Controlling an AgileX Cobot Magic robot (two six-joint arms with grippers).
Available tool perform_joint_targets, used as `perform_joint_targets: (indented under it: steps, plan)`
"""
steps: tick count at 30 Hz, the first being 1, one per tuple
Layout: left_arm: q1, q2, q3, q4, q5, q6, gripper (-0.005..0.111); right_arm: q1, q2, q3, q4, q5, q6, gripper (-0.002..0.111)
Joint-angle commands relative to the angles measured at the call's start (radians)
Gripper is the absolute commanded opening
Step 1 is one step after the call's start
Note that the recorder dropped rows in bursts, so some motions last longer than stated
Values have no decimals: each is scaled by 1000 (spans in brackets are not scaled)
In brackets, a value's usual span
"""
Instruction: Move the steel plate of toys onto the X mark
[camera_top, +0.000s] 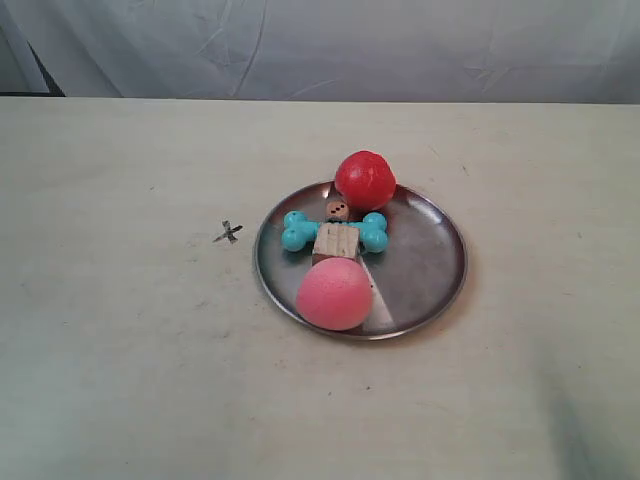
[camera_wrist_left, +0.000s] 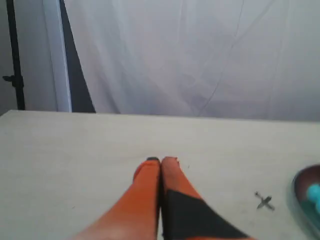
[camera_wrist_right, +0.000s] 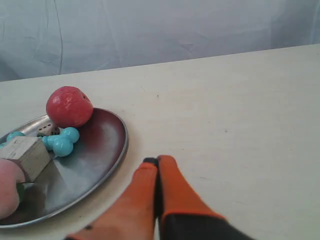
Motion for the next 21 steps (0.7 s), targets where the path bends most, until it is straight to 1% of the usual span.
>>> perform_joint_targets:
  steps: [1,3,4,5,6,7,8,10,13,15,17,18,21]
  plan:
    - [2,-6,5,-184,-209,-5,0,-2,-8,2,0,-7,0,0]
    - [2,-6,5,-185,-279,-5,0,-2,-8,2,0,-7,0,0]
    - [2,-6,5,-214,-317,-62,0,-2,-8,2,0,-7,0,0]
    - [2,-6,5,-240,-324,-123,0,-2,-8,2,0,-7,0,0]
    - [2,-6,5,-265,-324,-306,0,-2,-8,2,0,-7,0,0]
    - [2,-6,5,-265,-322,-374,0,-2,-8,2,0,-10,0,0]
    - [2,-6,5,-265,-318,-424,0,-2,-8,2,-4,-45,0,0]
    - [2,-6,5,-265,-304,-439,0,-2,-8,2,64,-122,0,0]
    - [2,-6,5,-309,-278,-497,0,-2,-8,2,265,-281,5,0]
    - [2,-6,-8,-309,-256,-521,0,-2,-8,2,503,-382,71,0]
    - [-2,-6,-57,-293,-203,-521,0,-2,-8,2,755,-390,155,0]
    - [-2,8,-84,-273,-170,-519,0,-2,-8,2,808,-397,155,0]
    - [-2,136,-202,-182,-35,-517,0,-2,-8,2,847,-372,162,-1]
